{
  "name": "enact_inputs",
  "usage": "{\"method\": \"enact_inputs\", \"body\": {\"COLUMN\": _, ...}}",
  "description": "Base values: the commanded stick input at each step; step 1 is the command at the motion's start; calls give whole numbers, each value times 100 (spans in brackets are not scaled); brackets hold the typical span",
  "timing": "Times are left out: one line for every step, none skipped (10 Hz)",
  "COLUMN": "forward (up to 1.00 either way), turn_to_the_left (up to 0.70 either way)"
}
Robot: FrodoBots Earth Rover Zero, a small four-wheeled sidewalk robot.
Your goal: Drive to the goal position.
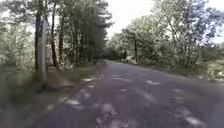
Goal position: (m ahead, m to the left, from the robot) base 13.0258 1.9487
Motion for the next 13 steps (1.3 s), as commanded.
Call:
{"method": "enact_inputs", "body": {"forward": 45, "turn_to_the_left": 0}}
{"method": "enact_inputs", "body": {"forward": 45, "turn_to_the_left": 0}}
{"method": "enact_inputs", "body": {"forward": 45, "turn_to_the_left": 0}}
{"method": "enact_inputs", "body": {"forward": 45, "turn_to_the_left": 0}}
{"method": "enact_inputs", "body": {"forward": 45, "turn_to_the_left": 0}}
{"method": "enact_inputs", "body": {"forward": 45, "turn_to_the_left": 0}}
{"method": "enact_inputs", "body": {"forward": 45, "turn_to_the_left": 0}}
{"method": "enact_inputs", "body": {"forward": 45, "turn_to_the_left": 0}}
{"method": "enact_inputs", "body": {"forward": 45, "turn_to_the_left": 0}}
{"method": "enact_inputs", "body": {"forward": 45, "turn_to_the_left": 0}}
{"method": "enact_inputs", "body": {"forward": 45, "turn_to_the_left": 0}}
{"method": "enact_inputs", "body": {"forward": 45, "turn_to_the_left": 0}}
{"method": "enact_inputs", "body": {"forward": 45, "turn_to_the_left": 0}}
